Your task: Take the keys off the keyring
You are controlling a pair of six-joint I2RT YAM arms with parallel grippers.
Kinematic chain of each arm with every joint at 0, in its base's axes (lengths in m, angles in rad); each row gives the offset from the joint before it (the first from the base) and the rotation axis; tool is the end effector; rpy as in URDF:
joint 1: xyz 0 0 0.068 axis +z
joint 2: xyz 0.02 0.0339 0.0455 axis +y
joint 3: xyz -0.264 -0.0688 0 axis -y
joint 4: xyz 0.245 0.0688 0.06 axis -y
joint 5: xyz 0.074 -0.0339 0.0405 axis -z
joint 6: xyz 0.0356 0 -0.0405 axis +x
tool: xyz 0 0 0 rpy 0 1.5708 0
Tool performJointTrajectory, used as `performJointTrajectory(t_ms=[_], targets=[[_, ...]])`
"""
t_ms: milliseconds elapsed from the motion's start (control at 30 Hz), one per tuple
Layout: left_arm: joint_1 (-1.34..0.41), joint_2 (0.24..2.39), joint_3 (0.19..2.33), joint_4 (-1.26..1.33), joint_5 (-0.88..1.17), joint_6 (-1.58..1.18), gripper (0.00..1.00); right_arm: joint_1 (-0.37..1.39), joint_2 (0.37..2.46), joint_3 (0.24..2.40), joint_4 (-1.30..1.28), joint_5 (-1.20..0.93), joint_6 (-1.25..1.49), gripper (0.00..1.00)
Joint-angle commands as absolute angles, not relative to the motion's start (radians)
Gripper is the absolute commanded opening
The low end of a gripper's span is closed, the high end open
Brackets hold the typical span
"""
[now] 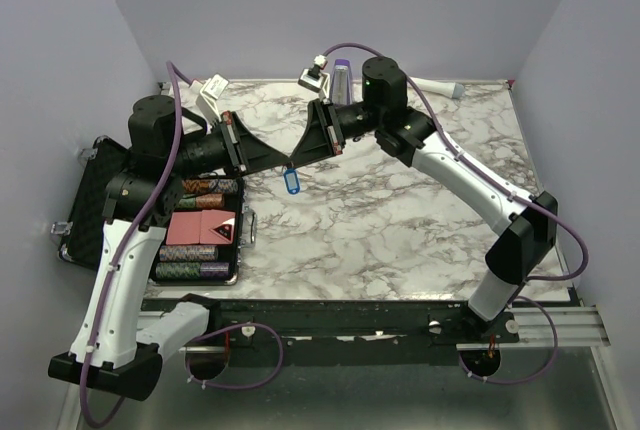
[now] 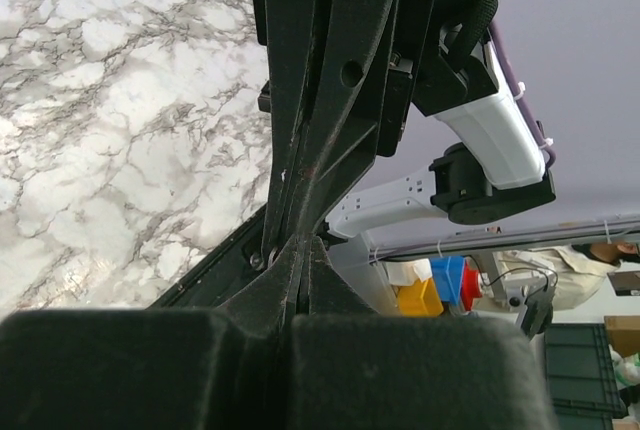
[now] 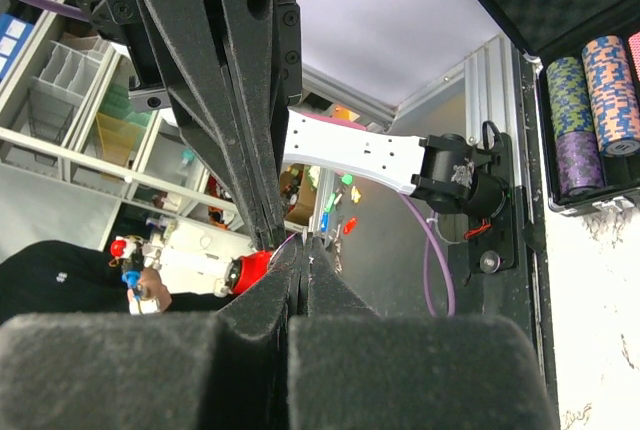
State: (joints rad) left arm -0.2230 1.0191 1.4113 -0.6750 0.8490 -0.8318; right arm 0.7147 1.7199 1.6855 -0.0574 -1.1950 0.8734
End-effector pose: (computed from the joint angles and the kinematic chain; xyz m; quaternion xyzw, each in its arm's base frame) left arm 0.1684 -0.0656 0.4602 0.0175 0.7693 -0.5600 0.3070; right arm 0.2750 0.2825 0.4181 -0.3295 0.6389 0.6887 0.0941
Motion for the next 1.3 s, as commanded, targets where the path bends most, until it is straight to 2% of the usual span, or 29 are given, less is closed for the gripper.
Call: performJointTrajectory(t_ms=[0, 300, 667, 1033, 1267], targets=[[-0.215, 1.003, 1.402, -0.643, 0.862, -0.848, 0.0, 0.724, 1.681, 1.697, -0.08, -1.184, 0.854, 0.01], [-0.215, 1.006, 1.396, -0.635, 0.838, -0.871, 0.0, 0.723, 1.687, 1.664, -0.055, -1.195, 0.868, 0.01], [-0.215, 1.014, 1.381, -0.638, 0.805, -0.879, 0.0, 0.724, 1.713, 1.522, 0.42, -1.262, 1.244, 0.01], [-0.215, 1.034, 1.397, -0.704, 0.753, -0.812, 0.0, 0.719, 1.736, 1.52, 0.283, -1.193, 1.157, 0.01], [-0.215, 1.043, 1.417, -0.866, 0.621, -0.652, 0.0, 0.703, 1.752, 1.615, -0.125, -1.062, 0.869, 0.01]])
